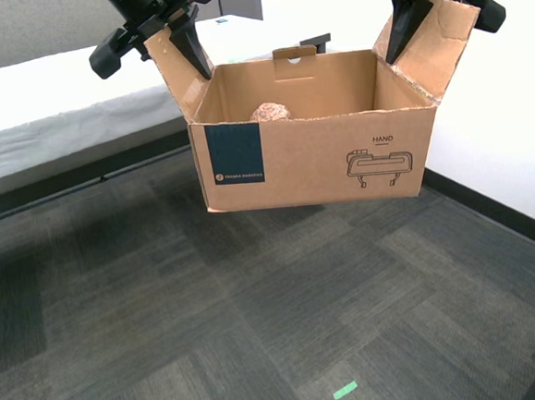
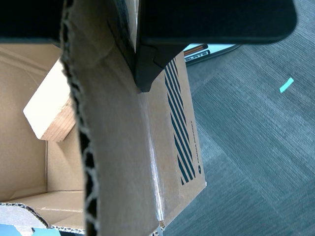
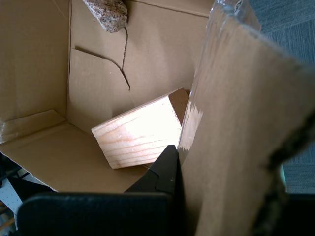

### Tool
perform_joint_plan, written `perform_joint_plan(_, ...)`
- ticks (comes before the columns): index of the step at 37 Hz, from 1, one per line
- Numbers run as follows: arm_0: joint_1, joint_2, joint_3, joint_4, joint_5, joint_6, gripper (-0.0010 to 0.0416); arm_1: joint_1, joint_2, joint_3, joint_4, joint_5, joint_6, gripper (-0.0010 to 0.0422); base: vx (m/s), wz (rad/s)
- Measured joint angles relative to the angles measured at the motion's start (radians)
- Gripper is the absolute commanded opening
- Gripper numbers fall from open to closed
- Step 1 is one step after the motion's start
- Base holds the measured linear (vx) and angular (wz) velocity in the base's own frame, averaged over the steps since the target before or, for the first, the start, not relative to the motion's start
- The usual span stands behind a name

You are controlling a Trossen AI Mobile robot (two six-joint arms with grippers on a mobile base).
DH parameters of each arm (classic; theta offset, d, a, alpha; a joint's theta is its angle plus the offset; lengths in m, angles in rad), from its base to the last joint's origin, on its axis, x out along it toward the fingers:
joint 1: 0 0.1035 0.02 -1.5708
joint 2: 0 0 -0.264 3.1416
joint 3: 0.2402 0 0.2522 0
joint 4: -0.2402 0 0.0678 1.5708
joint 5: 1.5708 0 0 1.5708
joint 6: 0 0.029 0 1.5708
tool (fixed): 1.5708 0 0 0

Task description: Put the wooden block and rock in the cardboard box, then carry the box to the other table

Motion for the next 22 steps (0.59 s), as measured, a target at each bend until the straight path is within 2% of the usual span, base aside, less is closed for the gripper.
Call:
perform_joint_plan(7,0.001,0.0,0.0,-0.007,0.001,0.001,-0.0001,0.0,0.0,0.0,-0.005,0.0,0.03,-0.0001,0.166,0.162)
perform_joint_plan(22,0.004,0.0,0.0,-0.008,0.001,0.003,-0.0001,0.0,0.0,0.0,-0.016,0.0,0.031,-0.0001,0.172,0.237)
